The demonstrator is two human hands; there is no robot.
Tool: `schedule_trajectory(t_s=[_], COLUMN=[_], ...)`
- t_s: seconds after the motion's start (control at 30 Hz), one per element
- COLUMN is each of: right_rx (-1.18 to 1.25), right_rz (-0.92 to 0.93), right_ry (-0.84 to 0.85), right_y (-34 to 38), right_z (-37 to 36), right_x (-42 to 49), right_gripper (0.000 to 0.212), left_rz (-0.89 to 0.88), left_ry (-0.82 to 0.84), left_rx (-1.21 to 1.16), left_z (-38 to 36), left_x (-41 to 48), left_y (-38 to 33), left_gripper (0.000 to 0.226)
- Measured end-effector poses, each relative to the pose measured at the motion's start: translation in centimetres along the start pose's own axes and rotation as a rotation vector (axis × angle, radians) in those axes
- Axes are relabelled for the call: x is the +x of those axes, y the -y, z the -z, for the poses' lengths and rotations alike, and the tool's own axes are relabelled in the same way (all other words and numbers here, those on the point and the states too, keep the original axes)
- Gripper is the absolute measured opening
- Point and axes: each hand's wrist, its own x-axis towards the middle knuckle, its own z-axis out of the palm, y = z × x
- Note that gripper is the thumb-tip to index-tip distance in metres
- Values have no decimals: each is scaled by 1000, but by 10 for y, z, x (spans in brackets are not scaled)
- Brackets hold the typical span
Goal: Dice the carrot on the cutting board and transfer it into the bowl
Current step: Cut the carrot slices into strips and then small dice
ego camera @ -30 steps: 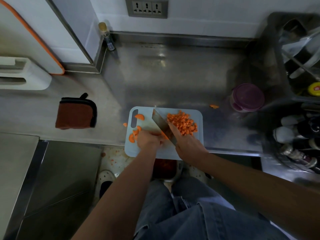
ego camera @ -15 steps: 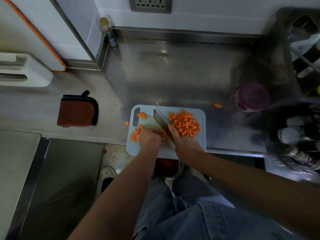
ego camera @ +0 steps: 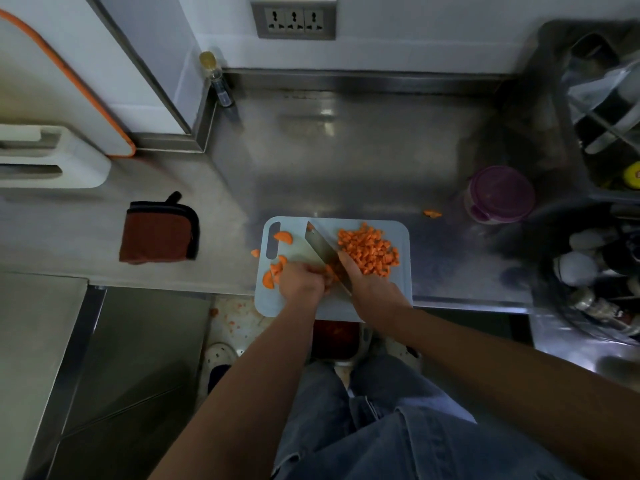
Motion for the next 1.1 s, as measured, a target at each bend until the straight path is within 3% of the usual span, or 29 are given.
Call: schedule_trajectory(t_s=[0.3,0.37,0.5,0.63,0.83,1.0,1.1], right_rx=[307,329,329,280,293,273,170], right_rz=[111,96,62,64,46,48,46], right_ry=[-263,-294,-295,-307,-263,-196,-163], right_y=[-7,-12,-20,-23,-23,-22,-17], right_z=[21,26,28,26,22,11,7], right_x=[2,5,-1,-9,-12,-8,-8], right_gripper=[73,75,71,69,70,73,69], left_rz=[-208,-337,-787,-932,-933,-755,-705], left_ry=[-115,-159,-62,17,-38,-114,-140], left_rx=[325,392,762,987,1049,907,824], left_z=[-1,2,6,4,3,6,4], left_x=[-1,-4,3,7,9,5,3], left_y=[4,3,6,2,1,7,12], left_gripper=[20,16,49,49,34,18,20])
